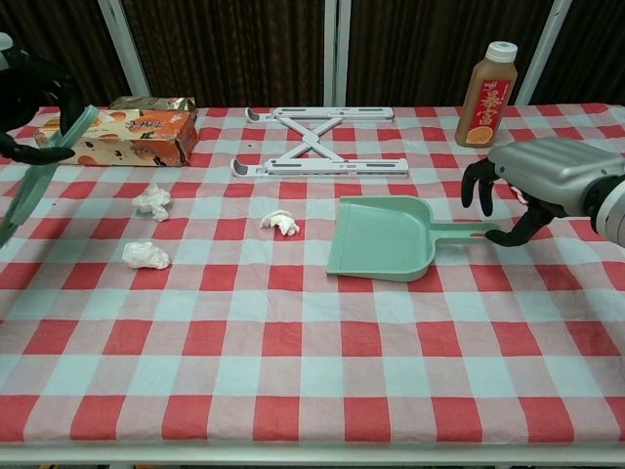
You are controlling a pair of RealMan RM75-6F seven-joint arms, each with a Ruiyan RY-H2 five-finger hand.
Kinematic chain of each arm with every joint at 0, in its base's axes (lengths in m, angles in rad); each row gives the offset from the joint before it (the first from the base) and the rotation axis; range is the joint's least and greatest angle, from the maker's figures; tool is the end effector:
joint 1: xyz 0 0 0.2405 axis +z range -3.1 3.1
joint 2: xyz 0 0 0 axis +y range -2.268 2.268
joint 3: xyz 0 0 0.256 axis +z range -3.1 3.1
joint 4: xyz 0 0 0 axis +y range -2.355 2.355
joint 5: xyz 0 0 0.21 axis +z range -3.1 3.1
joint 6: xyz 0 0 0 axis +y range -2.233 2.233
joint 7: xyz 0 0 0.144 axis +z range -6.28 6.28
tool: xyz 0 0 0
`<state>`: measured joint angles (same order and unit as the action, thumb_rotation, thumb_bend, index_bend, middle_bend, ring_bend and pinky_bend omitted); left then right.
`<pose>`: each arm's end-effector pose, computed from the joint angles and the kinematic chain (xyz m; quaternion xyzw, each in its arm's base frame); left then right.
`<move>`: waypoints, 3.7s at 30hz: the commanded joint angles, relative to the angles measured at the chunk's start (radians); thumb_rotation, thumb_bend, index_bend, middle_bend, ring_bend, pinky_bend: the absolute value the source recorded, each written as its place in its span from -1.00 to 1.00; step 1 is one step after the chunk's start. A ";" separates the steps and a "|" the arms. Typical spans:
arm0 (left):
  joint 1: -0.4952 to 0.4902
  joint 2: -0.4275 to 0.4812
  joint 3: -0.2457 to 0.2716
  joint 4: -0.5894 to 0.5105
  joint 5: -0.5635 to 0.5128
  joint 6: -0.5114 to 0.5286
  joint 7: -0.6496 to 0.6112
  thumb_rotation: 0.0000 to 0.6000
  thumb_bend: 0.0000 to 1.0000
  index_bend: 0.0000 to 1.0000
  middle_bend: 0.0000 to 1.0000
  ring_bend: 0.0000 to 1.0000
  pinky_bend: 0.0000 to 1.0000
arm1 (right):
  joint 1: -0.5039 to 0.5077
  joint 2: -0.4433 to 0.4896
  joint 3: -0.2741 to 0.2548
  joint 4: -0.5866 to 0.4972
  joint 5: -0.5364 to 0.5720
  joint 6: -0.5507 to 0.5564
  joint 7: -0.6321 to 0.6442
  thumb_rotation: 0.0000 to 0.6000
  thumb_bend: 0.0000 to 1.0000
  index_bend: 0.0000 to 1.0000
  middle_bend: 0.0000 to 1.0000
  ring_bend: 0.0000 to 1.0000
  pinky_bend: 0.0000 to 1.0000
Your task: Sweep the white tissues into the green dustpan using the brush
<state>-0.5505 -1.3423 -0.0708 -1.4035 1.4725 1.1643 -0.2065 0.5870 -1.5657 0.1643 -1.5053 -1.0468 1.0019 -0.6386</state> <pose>-0.2302 0.3170 0.0669 -0.6872 -0.4011 -0.4542 0.4008 -0.1973 -0.3113 -0.0198 0.7508 -0.3565 0.2725 0.4848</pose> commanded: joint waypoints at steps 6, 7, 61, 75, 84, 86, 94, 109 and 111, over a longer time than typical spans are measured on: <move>0.001 0.001 -0.001 -0.001 0.006 -0.003 -0.001 1.00 -0.17 0.13 0.14 0.61 0.81 | 0.022 -0.029 -0.016 0.017 0.027 0.006 -0.036 1.00 -0.55 -0.19 -0.07 -0.61 -0.43; 0.002 0.001 -0.001 -0.001 0.006 -0.003 -0.002 1.00 -0.17 0.13 0.14 0.61 0.81 | 0.026 -0.034 -0.018 0.020 0.033 0.006 -0.042 1.00 -0.55 -0.18 -0.07 -0.61 -0.43; -0.106 -0.233 -0.061 0.350 -0.003 -0.116 -0.196 1.00 -0.17 0.13 0.14 0.59 0.80 | 0.272 0.084 -0.049 -0.081 0.241 -0.082 -0.212 1.00 -0.22 0.23 0.19 -0.43 -0.30; -0.227 -0.306 -0.022 0.517 0.074 -0.219 -0.448 1.00 -0.16 0.13 0.14 0.55 0.78 | 0.313 0.030 -0.057 -0.054 0.284 -0.046 -0.221 1.00 -0.22 0.23 0.19 -0.41 -0.30; -0.290 -0.369 0.001 0.582 0.127 -0.199 -0.548 1.00 -0.16 0.13 0.14 0.54 0.77 | 0.327 -0.023 -0.053 -0.035 0.298 -0.013 -0.217 1.00 -0.21 0.24 0.20 -0.41 -0.30; -0.299 -0.377 0.002 0.575 0.131 -0.191 -0.579 1.00 -0.16 0.13 0.14 0.54 0.77 | 0.328 -0.037 -0.054 -0.026 0.297 -0.009 -0.213 1.00 -0.21 0.24 0.20 -0.41 -0.30; -0.339 -0.391 0.002 0.524 0.144 -0.175 -0.636 1.00 -0.16 0.13 0.14 0.53 0.77 | 0.326 -0.080 -0.059 0.017 0.282 -0.008 -0.183 1.00 -0.20 0.24 0.20 -0.41 -0.30; -0.310 -0.289 -0.006 0.363 0.113 -0.088 -0.606 1.00 -0.16 0.13 0.14 0.53 0.77 | 0.301 -0.055 -0.069 0.038 0.227 -0.014 -0.119 1.00 -0.20 0.26 0.21 -0.40 -0.31; -0.284 -0.261 -0.010 0.341 0.085 -0.082 -0.580 1.00 -0.16 0.13 0.14 0.53 0.76 | 0.301 -0.049 -0.071 0.040 0.218 -0.020 -0.113 1.00 -0.20 0.26 0.21 -0.40 -0.31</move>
<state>-0.8561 -1.6272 -0.0771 -1.0422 1.5809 1.0719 -0.8069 0.8886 -1.6171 0.0950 -1.4658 -0.8263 0.9843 -0.7543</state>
